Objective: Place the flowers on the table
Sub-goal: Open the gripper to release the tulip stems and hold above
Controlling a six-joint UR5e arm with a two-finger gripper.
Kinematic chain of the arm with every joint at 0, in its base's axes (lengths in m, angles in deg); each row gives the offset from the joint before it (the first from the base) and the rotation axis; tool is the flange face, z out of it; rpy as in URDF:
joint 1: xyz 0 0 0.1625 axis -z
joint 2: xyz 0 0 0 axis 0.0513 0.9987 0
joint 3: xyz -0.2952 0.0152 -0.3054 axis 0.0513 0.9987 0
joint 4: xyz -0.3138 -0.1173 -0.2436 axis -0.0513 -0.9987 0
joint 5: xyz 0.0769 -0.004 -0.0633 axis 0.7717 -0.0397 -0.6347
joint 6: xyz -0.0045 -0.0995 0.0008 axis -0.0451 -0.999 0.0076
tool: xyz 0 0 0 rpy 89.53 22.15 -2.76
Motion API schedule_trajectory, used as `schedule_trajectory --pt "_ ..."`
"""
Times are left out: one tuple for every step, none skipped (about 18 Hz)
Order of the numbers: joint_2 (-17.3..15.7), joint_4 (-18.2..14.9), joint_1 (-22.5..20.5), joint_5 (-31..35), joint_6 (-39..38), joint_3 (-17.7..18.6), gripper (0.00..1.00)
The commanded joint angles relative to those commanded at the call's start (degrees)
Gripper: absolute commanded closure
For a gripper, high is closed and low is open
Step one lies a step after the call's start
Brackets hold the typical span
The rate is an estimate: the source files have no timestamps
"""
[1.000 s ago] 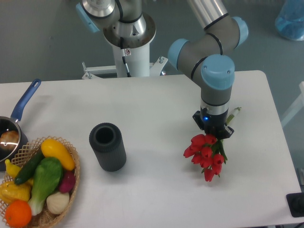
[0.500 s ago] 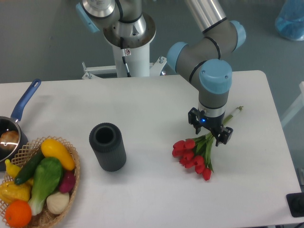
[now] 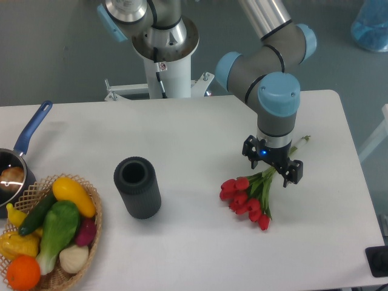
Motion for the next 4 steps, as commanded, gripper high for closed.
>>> schedule_trajectory --pt "0.0 0.6 0.0 0.0 -0.1 0.0 0.00" --pt "0.2 1.5 -0.2 0.1 -0.1 0.0 0.00" --pt "0.2 1.9 -0.5 0.1 -0.1 0.0 0.00" --pt "0.3 2.2 -0.9 0.1 0.0 0.0 0.00"
